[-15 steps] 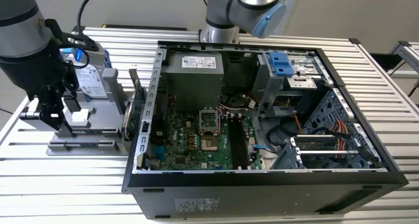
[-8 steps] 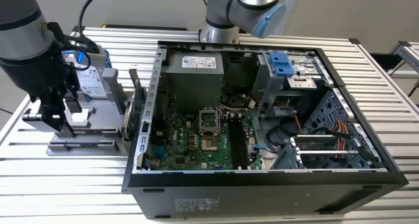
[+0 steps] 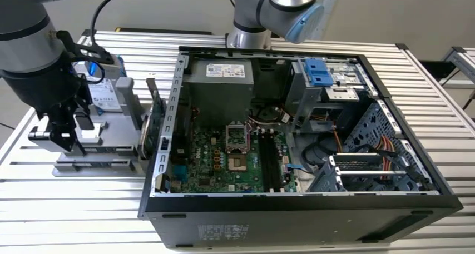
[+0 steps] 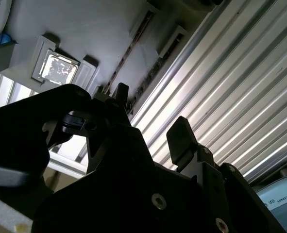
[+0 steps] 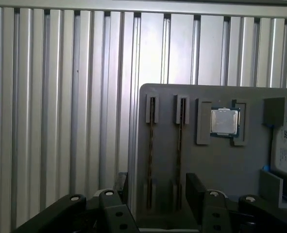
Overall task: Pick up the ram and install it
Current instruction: 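Pick up the ram and move it above insertion slot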
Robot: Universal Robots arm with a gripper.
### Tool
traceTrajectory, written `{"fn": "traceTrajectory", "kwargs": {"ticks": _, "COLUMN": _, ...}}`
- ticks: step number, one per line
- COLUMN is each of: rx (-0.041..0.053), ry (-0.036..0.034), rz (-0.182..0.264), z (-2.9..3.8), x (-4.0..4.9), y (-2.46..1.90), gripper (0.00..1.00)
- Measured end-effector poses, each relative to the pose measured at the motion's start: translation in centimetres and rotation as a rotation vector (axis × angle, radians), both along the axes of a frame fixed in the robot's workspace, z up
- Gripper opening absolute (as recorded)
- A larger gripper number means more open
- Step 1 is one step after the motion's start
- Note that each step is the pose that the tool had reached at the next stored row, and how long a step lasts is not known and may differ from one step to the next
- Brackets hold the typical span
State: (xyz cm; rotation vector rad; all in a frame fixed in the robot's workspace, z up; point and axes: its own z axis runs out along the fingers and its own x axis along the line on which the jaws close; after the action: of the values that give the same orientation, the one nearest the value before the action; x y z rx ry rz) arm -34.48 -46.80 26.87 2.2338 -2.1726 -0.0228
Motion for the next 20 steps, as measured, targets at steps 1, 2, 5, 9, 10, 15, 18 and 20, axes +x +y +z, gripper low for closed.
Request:
{"fn": "traceTrajectory", "kwargs": {"ticks": 1, "rx": -0.0001, "ry": 0.0, "rz": 0.0, "z": -0.08, "x": 0.0, "y": 0.0, "gripper": 1.0}}
{"fn": "traceTrajectory", "kwargs": {"ticks": 2, "rx": -0.0001, "ry": 0.0, "rz": 0.0, "z": -0.16, "x": 0.0, "y": 0.0, "gripper": 1.0}}
{"fn": "traceTrajectory", "kwargs": {"ticks": 5, "rx": -0.0002, "ry": -0.0001, "rz": 0.0, "z": -0.41, "x": 0.0, "y": 0.0, "gripper": 1.0}}
{"fn": "traceTrajectory", "kwargs": {"ticks": 9, "rx": -0.0002, "ry": 0.0, "rz": 0.0, "z": -0.71, "x": 0.0, "y": 0.0, "gripper": 1.0}}
{"fn": "traceTrajectory", "kwargs": {"ticks": 10, "rx": -0.0002, "ry": 0.0, "rz": 0.0, "z": -0.79, "x": 0.0, "y": 0.0, "gripper": 1.0}}
{"fn": "traceTrajectory", "kwargs": {"ticks": 15, "rx": -0.0002, "ry": 0.0, "rz": 0.0, "z": -1.25, "x": 0.0, "y": 0.0, "gripper": 1.0}}
{"fn": "traceTrajectory", "kwargs": {"ticks": 18, "rx": -0.0001, "ry": 0.0, "rz": 0.0, "z": -1.51, "x": -0.01, "y": -0.01, "gripper": 1.0}}
{"fn": "traceTrajectory", "kwargs": {"ticks": 20, "rx": -0.0003, "ry": 0.0004, "rz": 0.0, "z": -1.68, "x": -0.01, "y": -0.07, "gripper": 1.0}}
